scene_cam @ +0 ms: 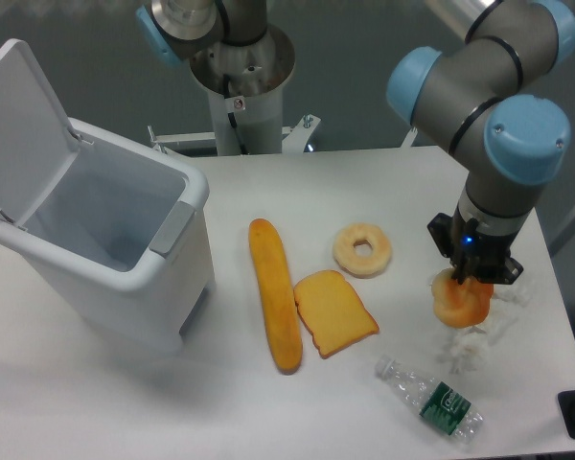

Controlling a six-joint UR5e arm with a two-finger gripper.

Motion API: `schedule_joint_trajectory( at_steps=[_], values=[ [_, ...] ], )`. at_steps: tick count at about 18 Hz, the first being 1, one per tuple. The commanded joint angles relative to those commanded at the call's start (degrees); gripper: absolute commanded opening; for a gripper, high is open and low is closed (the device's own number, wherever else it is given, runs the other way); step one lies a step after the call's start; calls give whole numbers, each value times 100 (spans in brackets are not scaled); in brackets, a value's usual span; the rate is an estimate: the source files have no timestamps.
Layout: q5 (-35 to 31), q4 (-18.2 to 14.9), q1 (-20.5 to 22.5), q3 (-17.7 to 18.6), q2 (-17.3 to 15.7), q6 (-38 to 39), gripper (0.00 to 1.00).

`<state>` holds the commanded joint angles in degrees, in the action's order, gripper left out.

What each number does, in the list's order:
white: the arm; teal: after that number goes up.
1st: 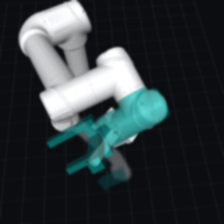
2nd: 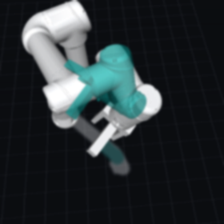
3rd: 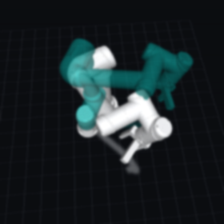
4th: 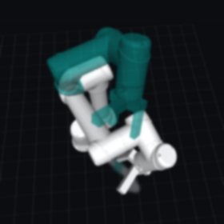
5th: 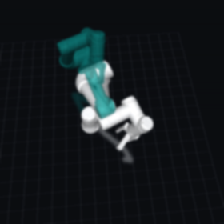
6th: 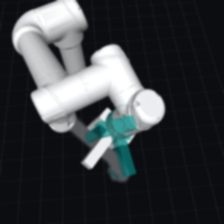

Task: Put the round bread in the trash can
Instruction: 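Grasp the round orange bun and lift it off the table, then carry the held bun over the open white trash can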

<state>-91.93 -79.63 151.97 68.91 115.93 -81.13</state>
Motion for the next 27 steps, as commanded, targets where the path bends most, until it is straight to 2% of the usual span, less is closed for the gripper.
schedule_joint_trajectory(
  at_steps=[4, 7, 12, 17, 21, 27],
  values=[
    [53, -334, -263, 9, -465, 429, 0],
    [271, -308, -562, 210, -878, 835, 0],
    [1054, -299, -913, 615, -1669, 1405, 0],
    [1423, -255, -1616, 721, -2004, 2214, 0],
    [1617, -203, -2214, 958, -2303, 2715, 0],
    [1731, -229, -2751, 1116, -2470, 2848, 1]
  ],
)
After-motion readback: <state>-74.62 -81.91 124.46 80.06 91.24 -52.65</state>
